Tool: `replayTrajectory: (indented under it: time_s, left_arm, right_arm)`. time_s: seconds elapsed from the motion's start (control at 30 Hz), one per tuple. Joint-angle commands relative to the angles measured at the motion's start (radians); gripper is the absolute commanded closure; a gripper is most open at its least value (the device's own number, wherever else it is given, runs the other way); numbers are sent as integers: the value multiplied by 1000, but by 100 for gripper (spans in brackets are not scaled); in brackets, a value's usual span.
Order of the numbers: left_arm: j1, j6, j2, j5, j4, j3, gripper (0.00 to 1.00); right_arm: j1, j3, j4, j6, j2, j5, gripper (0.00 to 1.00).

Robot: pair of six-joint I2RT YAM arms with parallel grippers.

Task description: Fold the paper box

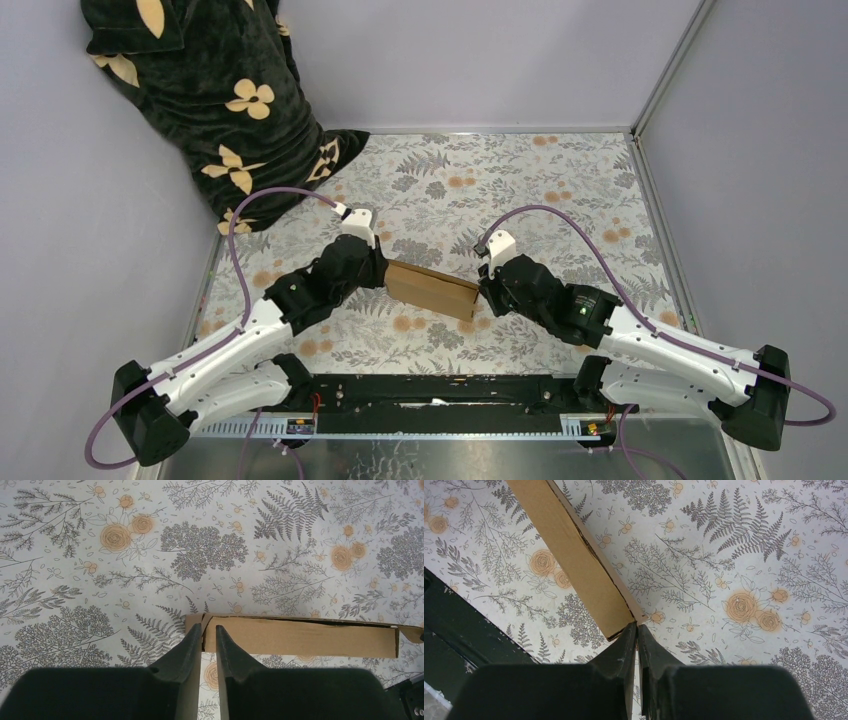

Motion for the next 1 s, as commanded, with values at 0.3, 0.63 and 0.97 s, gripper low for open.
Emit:
replayTrajectory:
  time_s: [0.3, 0.63, 0.97]
  left_arm:
    - [-8, 15, 11, -49, 64, -11, 80]
    - [-10, 15, 12, -65, 63, -10, 74]
    - [-10, 14, 17, -71, 67, -13, 76]
  right_arm:
    - [8, -2, 45, -10, 1, 4, 89]
    - [8, -4, 49, -10, 2, -6, 89]
    - [8, -5, 50, -10, 4, -10, 89]
